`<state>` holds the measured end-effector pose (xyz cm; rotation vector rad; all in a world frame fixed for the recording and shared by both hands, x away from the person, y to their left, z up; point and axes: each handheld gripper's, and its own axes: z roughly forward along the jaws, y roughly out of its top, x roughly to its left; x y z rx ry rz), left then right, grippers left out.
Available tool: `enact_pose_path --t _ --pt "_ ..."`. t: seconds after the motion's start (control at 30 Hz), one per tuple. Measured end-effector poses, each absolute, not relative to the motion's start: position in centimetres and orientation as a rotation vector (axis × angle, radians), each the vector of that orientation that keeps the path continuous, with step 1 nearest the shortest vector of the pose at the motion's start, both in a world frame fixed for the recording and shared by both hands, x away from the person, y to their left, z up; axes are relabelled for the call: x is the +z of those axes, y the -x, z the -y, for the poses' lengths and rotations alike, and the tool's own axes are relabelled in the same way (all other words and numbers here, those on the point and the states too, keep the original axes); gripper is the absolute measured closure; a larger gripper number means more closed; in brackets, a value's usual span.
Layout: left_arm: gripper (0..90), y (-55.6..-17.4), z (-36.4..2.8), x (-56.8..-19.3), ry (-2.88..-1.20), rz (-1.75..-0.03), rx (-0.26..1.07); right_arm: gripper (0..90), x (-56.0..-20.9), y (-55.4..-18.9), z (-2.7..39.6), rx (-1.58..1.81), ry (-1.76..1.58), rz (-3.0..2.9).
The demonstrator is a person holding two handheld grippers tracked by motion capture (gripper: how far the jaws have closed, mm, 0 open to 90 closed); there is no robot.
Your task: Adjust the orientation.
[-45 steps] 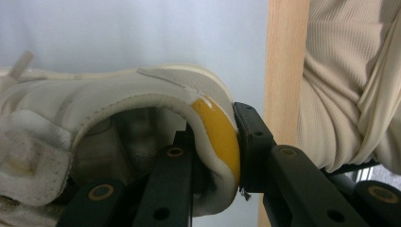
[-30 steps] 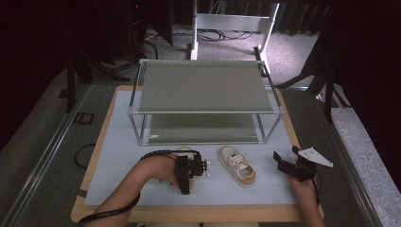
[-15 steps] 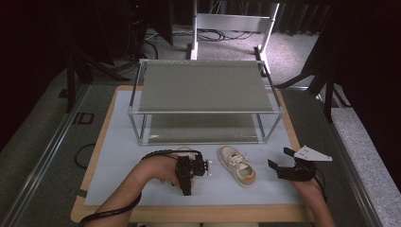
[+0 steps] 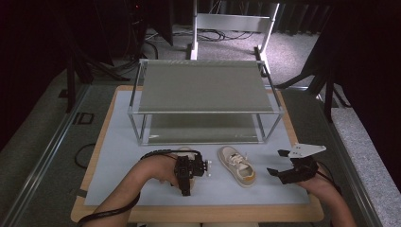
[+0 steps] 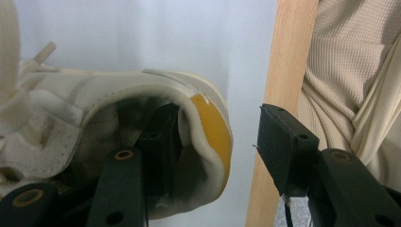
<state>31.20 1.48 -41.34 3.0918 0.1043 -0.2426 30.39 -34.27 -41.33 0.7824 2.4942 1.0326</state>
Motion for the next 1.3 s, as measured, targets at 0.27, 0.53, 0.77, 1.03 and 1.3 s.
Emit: enact_pose_path --t 0.27,0.53,0.77,1.03,1.3 --pt "48.9 -31.2 -1.4 -41.3 -3.093 -0.1 -0.251 17.0 -40.0 -30.3 32.5 0.834 -0.619 -2.681" --pt "48.9 -31.1 -1.3 -41.3 -3.084 -0.093 -0.261 17.1 -39.1 -30.5 30.9 0.675 -0.493 -2.785" --pt "48.9 -31.1 -1.4 -41.3 -3.094 -0.092 -0.263 22.6 -37.9 -30.3 29.1 0.574 -0.333 -2.828" --pt "48.9 -31.2 -1.5 -41.3 -3.092 -0.09 -0.271 29.2 -37.1 -30.0 26.9 0.497 -0.15 -2.888" --pt "48.9 -31.2 -1.5 -41.4 -3.089 -0.085 -0.278 43.5 -37.1 -30.1 23.9 0.399 0.089 -2.964"
